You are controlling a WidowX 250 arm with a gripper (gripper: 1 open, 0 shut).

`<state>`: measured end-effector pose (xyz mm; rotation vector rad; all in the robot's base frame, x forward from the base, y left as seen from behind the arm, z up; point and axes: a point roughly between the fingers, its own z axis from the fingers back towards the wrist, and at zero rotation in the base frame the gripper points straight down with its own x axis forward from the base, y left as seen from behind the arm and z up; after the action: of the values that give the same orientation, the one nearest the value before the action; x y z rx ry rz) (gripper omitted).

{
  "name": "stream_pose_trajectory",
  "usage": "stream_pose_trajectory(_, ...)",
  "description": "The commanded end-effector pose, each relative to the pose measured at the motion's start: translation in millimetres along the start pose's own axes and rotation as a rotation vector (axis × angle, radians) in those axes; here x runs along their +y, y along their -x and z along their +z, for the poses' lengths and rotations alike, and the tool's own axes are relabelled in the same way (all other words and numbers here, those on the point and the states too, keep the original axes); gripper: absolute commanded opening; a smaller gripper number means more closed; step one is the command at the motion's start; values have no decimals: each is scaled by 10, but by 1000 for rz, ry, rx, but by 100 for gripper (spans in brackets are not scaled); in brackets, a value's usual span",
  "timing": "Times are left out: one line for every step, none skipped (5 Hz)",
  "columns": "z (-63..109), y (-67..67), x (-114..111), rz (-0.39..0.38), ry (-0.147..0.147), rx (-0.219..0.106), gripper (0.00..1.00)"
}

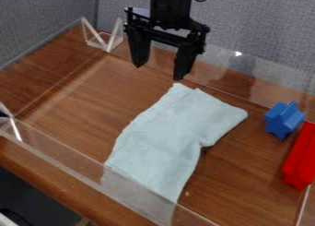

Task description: Move the red object to the left of cloth

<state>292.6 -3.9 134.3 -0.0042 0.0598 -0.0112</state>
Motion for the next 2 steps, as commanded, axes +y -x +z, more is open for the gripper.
stream_pose_trajectory(-57, 5, -72, -10, 4, 12, 100)
stream_pose_trajectory(-98, 19, -269, -45, 12, 14, 100)
